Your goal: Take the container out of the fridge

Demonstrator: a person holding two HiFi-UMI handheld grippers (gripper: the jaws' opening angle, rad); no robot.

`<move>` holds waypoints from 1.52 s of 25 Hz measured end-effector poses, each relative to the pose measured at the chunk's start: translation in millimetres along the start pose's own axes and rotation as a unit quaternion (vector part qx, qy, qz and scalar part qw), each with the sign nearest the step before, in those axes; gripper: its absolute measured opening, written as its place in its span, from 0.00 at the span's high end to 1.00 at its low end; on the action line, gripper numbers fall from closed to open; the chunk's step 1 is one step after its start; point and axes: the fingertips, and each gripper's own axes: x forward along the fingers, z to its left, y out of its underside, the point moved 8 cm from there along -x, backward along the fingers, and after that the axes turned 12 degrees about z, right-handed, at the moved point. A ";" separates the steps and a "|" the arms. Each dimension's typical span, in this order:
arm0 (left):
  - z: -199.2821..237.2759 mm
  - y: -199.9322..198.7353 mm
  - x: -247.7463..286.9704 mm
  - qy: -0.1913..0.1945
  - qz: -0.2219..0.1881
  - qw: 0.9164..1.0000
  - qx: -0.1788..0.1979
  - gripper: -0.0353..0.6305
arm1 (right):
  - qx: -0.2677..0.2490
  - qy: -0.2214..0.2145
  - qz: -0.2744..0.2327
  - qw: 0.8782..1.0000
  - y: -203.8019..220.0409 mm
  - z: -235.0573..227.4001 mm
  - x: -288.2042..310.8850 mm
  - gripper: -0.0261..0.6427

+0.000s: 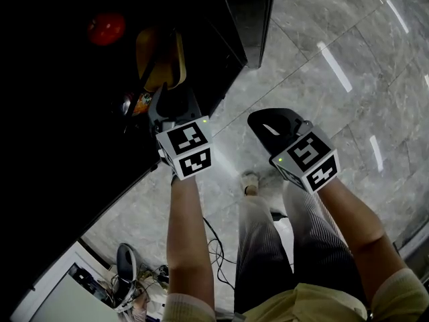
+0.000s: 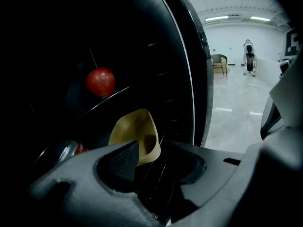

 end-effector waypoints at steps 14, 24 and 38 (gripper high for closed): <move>-6.9 -12.3 26.6 -0.035 0.099 0.972 0.210 0.71 | 0.005 -0.003 0.017 1.000 15.1 -5.7 8.1 0.92; -15.1 -14.7 36.2 -0.012 0.157 0.950 0.268 0.84 | 0.006 0.002 0.022 1.000 22.2 -4.7 6.0 0.92; -51.1 3.9 3.0 0.111 0.138 0.941 0.290 0.90 | 0.014 0.023 0.007 1.000 20.3 1.1 -10.2 0.92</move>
